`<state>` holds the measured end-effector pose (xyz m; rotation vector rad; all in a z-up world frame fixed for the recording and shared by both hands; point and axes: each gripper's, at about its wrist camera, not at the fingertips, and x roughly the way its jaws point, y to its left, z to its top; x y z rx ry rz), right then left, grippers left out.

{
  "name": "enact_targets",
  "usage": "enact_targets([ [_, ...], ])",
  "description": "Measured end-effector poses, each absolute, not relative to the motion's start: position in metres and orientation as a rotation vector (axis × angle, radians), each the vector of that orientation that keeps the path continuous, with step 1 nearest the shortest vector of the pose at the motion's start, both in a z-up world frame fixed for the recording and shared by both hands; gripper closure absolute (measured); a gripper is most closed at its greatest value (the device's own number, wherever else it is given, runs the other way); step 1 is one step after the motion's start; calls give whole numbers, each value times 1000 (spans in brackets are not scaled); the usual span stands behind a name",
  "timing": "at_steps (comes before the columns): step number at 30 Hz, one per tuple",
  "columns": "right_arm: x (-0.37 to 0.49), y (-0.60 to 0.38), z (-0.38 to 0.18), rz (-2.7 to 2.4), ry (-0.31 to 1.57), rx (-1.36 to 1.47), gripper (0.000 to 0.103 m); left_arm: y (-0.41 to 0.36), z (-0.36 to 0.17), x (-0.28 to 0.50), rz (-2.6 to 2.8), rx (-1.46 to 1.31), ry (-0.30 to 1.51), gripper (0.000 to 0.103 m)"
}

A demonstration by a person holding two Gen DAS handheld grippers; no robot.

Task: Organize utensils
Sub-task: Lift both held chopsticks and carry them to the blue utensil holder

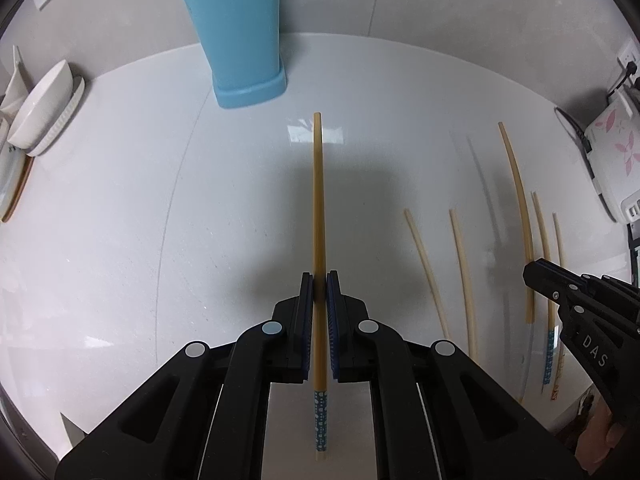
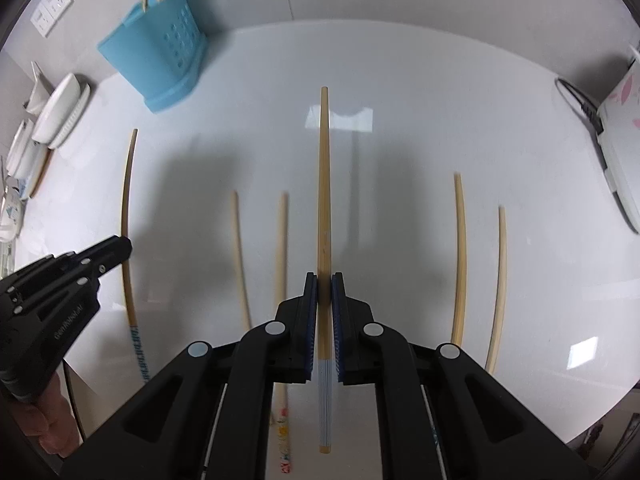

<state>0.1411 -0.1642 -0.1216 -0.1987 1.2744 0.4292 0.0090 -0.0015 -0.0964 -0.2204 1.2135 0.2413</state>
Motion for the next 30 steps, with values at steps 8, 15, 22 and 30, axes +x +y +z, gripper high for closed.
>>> enact_targets([
  [8, 147, -150, -80, 467, 1174, -175, 96, 7, -66, 17, 255, -226, 1135, 97],
  [15, 157, -138, -53, 497, 1079, -150, 96, 16, -35, 22, 279, -235, 1061, 97],
  [22, 162, -126, -35, 522, 1015, -136, 96, 27, -2, 29, 295, -245, 982, 97],
  [30, 175, -104, -2, 556, 929, -129, 96, 43, 40, 40, 309, -254, 912, 97],
])
